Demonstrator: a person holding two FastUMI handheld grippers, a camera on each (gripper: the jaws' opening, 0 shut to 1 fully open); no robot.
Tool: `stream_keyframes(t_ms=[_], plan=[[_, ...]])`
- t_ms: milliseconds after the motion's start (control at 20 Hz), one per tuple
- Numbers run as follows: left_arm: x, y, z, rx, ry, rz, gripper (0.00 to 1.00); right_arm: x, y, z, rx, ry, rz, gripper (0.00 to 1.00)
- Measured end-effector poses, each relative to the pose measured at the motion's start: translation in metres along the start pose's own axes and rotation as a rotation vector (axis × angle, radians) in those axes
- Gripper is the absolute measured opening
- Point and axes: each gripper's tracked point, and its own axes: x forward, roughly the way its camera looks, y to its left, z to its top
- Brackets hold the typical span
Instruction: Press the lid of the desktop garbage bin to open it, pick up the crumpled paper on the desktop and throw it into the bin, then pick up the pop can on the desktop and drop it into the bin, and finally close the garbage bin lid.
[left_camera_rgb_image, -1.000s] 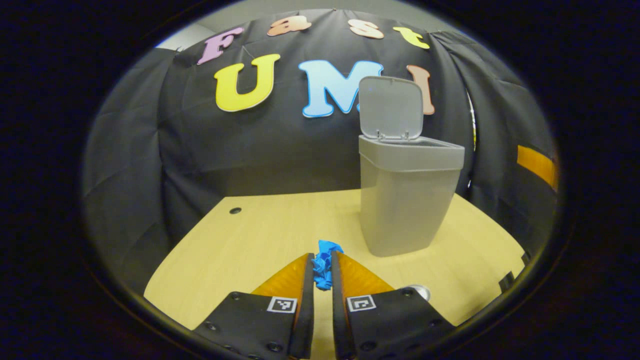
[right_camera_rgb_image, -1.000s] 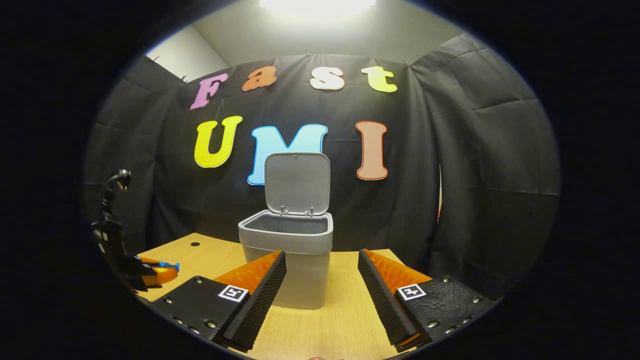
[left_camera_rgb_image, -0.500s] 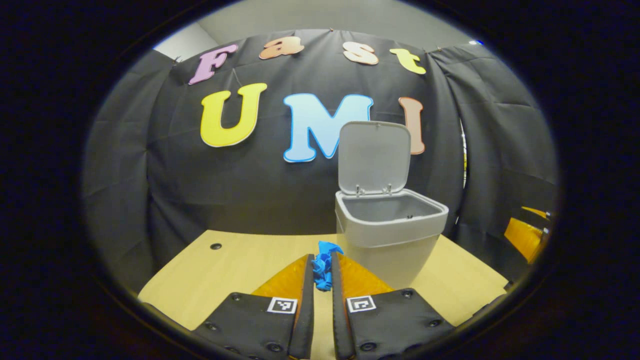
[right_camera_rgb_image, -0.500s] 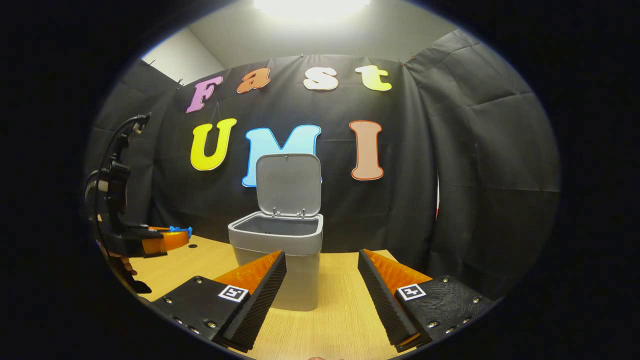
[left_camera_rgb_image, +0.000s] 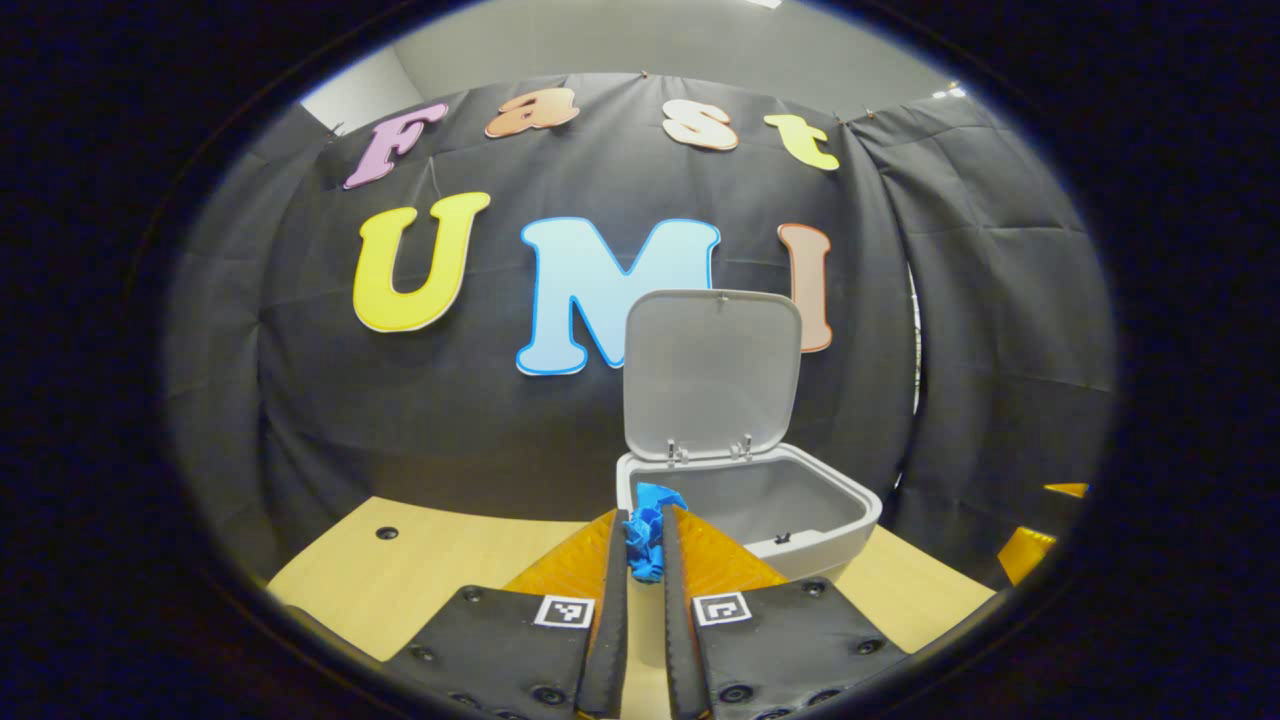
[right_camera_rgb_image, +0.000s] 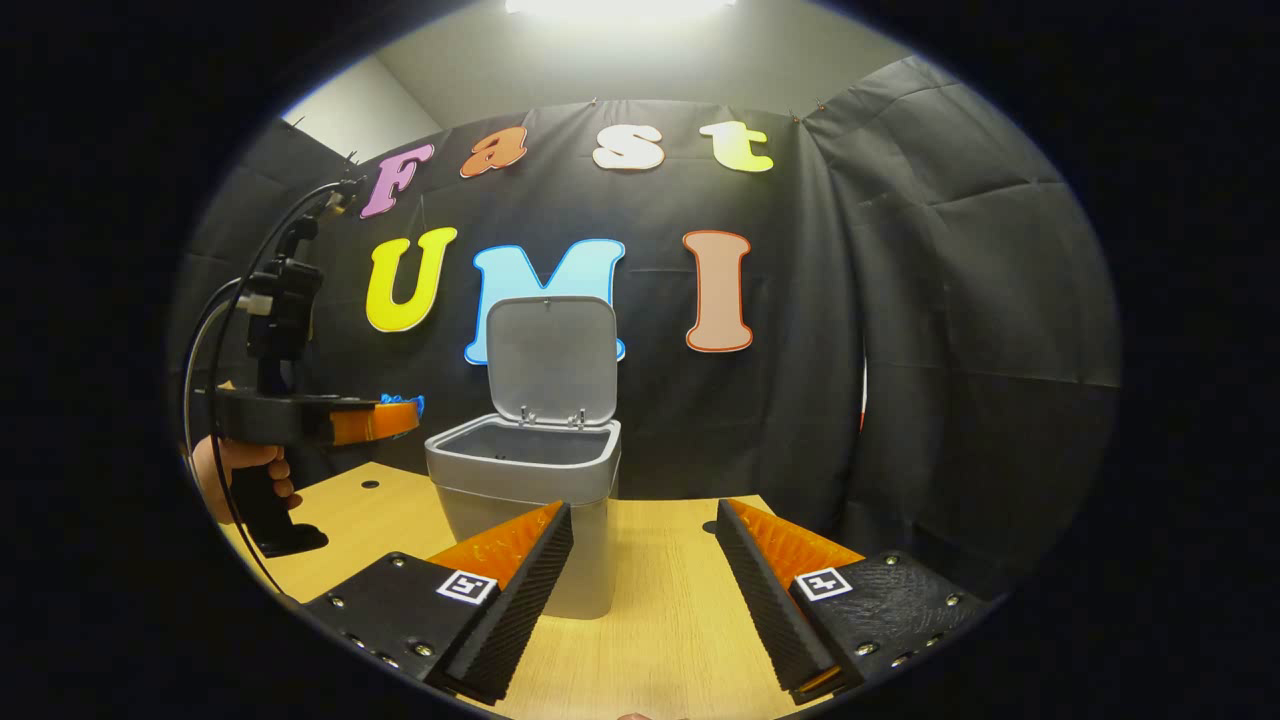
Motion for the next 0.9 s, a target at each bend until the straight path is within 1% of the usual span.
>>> stream_keyframes(t_ms=[50,100,150,200,300,350,400,450,500,550,700,850,900], plan=[[0.009,-0.004,0.0,0.002,0.001,-0.007,0.22,0.002,-0.001,-0.001,-0.003,0.003,-0.004,0.93],[0.017,-0.007,-0.001,0.005,0.003,-0.009,0.22,0.004,-0.003,-0.001,0.001,0.006,-0.008,0.93],[0.026,-0.01,-0.004,0.01,0.013,-0.019,0.24,0.006,-0.004,-0.002,0.007,0.009,-0.012,0.93],[0.031,-0.011,-0.006,0.012,0.012,-0.02,0.22,0.008,-0.005,-0.003,0.01,0.013,-0.016,0.93],[0.043,-0.014,-0.007,0.02,0.012,-0.032,0.24,0.012,-0.007,-0.008,0.001,0.024,-0.026,0.93],[0.047,-0.015,-0.007,0.026,0.015,-0.035,0.3,0.014,-0.007,-0.01,-0.006,0.031,-0.032,0.93],[0.051,-0.017,-0.007,0.03,0.015,-0.045,0.31,0.015,-0.009,-0.011,-0.012,0.035,-0.039,0.93],[0.054,-0.02,-0.008,0.032,0.014,-0.056,0.36,0.016,-0.01,-0.011,-0.015,0.036,-0.051,0.93],[0.055,-0.022,-0.008,0.037,0.017,-0.067,0.39,0.016,-0.011,-0.01,-0.014,0.034,-0.064,0.93],[0.058,-0.023,-0.01,0.043,0.018,-0.072,0.39,0.016,-0.011,-0.009,-0.009,0.03,-0.074,0.93],[0.06,-0.028,-0.011,0.039,0.021,-0.104,0.51,0.019,-0.001,-0.005,-0.002,0.026,-0.064,0.93],[0.059,-0.028,-0.01,0.028,0.016,-0.114,0.75,0.019,0.004,-0.002,-0.03,0.014,-0.055,0.93],[0.058,-0.026,-0.008,0.025,0.01,-0.115,0.77,0.018,0.006,0.0,-0.034,0.01,-0.052,0.93]])
